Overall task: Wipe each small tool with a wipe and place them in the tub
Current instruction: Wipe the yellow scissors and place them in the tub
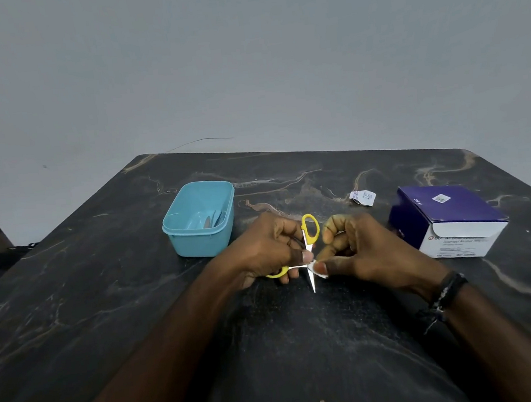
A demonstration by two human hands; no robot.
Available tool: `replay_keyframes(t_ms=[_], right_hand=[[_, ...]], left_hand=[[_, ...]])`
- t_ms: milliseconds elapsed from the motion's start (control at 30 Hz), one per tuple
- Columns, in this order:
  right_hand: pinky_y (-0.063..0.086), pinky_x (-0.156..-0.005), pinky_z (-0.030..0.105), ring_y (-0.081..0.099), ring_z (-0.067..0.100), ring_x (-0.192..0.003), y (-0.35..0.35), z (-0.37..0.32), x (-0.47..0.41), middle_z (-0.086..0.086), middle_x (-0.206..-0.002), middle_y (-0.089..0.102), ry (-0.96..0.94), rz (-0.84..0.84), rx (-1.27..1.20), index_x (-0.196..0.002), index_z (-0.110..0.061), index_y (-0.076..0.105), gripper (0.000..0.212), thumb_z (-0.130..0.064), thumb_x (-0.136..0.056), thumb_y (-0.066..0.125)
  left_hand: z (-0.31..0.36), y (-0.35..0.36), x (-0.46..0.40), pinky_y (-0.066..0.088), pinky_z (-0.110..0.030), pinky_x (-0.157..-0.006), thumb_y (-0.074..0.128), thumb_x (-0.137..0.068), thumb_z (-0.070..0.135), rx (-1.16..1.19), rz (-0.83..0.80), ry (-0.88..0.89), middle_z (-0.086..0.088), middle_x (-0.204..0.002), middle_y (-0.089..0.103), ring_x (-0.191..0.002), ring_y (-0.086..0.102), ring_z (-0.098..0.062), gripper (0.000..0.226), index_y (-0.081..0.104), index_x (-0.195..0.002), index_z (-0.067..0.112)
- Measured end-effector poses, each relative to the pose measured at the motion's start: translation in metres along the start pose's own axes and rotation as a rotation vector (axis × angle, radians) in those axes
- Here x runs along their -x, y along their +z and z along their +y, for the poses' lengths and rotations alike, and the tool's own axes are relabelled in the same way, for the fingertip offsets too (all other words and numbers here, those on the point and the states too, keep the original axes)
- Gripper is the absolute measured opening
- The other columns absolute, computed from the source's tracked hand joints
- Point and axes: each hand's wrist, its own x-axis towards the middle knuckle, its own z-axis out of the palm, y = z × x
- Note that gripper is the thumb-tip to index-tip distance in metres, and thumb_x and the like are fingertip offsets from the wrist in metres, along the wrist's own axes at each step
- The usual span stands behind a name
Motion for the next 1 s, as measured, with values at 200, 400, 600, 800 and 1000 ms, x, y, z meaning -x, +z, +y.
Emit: replay_keyframes(t_ms=[200, 400, 600, 800, 1000], right_hand=[[0.055, -0.067, 0.03, 0.071, 0.023, -0.072, -0.007, -0.004, 0.004, 0.014, -0.08, 0.076, 0.016, 0.026, -0.044, -0.085, -0.011, 0.046, 0.033, 0.0, -0.079, 0.076], [0.055, -0.068, 0.034, 0.071, 0.024, -0.071, -0.005, -0.004, 0.004, 0.014, -0.078, 0.076, 0.025, 0.029, -0.054, -0.085, -0.01, 0.046, 0.034, 0.004, -0.078, 0.076], [0.055, -0.067, 0.034, 0.07, 0.028, -0.071, -0.002, -0.005, 0.002, 0.021, -0.078, 0.074, 0.024, 0.044, -0.107, -0.086, -0.006, 0.049, 0.03, 0.008, -0.077, 0.074], [0.054, -0.061, 0.028, 0.069, 0.027, -0.068, -0.007, -0.005, 0.003, 0.023, -0.079, 0.074, 0.034, 0.053, -0.167, -0.085, -0.006, 0.047, 0.031, 0.011, -0.078, 0.072], [0.053, -0.06, 0.028, 0.07, 0.025, -0.068, -0.008, -0.005, 0.005, 0.022, -0.079, 0.074, 0.038, 0.04, -0.156, -0.086, -0.007, 0.046, 0.032, 0.011, -0.078, 0.071]], left_hand=[[0.003, -0.006, 0.0, 0.048, -0.024, -0.042, 0.069, -0.083, -0.003, 0.035, 0.04, 0.01, -0.009, -0.066, 0.066, -0.048, 0.058, -0.015, 0.018, 0.067, -0.101, -0.004], [0.0, -0.003, 0.001, 0.048, -0.024, -0.043, 0.068, -0.084, -0.004, 0.039, 0.001, 0.005, -0.006, -0.064, 0.065, -0.048, 0.057, -0.015, 0.015, 0.067, -0.098, -0.001], [0.001, -0.003, 0.001, 0.047, -0.024, -0.042, 0.068, -0.084, -0.004, 0.06, -0.029, 0.016, -0.005, -0.064, 0.065, -0.048, 0.057, -0.014, 0.012, 0.067, -0.092, 0.005], [0.003, -0.01, 0.002, 0.047, -0.024, -0.043, 0.069, -0.083, -0.002, 0.073, 0.0, 0.007, -0.004, -0.064, 0.067, -0.05, 0.058, -0.015, 0.015, 0.068, -0.098, 0.002], [0.002, -0.011, 0.003, 0.047, -0.023, -0.042, 0.068, -0.084, -0.003, 0.06, -0.004, 0.01, -0.002, -0.061, 0.066, -0.048, 0.057, -0.014, 0.014, 0.068, -0.098, 0.001]])
